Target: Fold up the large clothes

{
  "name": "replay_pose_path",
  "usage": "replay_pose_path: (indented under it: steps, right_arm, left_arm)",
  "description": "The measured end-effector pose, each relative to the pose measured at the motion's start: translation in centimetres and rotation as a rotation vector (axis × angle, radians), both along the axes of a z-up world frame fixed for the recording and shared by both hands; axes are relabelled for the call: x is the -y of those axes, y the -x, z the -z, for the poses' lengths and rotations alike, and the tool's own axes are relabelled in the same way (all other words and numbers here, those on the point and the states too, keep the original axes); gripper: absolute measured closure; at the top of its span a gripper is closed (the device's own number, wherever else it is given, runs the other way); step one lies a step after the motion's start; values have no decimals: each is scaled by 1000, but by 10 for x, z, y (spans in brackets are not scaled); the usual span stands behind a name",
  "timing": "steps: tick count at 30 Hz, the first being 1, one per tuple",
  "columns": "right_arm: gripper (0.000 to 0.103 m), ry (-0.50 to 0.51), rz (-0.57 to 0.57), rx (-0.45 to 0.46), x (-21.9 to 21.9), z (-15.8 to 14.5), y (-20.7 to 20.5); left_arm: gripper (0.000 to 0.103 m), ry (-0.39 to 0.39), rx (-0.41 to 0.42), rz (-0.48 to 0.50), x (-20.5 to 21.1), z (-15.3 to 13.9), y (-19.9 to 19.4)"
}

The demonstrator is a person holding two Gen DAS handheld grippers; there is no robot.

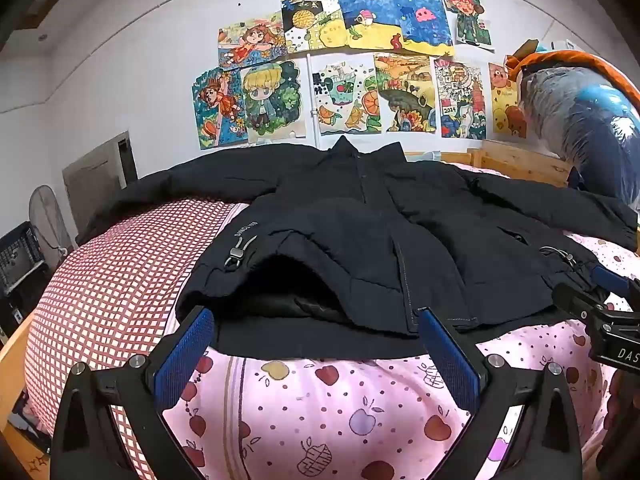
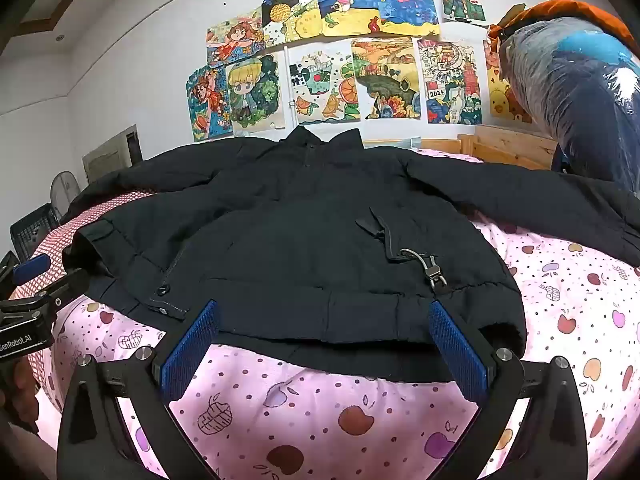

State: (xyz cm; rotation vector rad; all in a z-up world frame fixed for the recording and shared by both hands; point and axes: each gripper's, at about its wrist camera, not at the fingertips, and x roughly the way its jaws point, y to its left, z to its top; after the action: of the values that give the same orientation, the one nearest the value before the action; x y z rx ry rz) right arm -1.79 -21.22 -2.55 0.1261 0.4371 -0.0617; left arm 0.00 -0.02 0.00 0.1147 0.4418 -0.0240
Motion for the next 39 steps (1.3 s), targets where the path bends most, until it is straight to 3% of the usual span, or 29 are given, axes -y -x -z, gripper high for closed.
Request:
replay_pose_path:
  steps: [39]
  right_arm:
    - [1, 2, 4, -8, -4, -1, 5]
  left_arm:
    - [0, 35, 2, 67, 4, -8, 4]
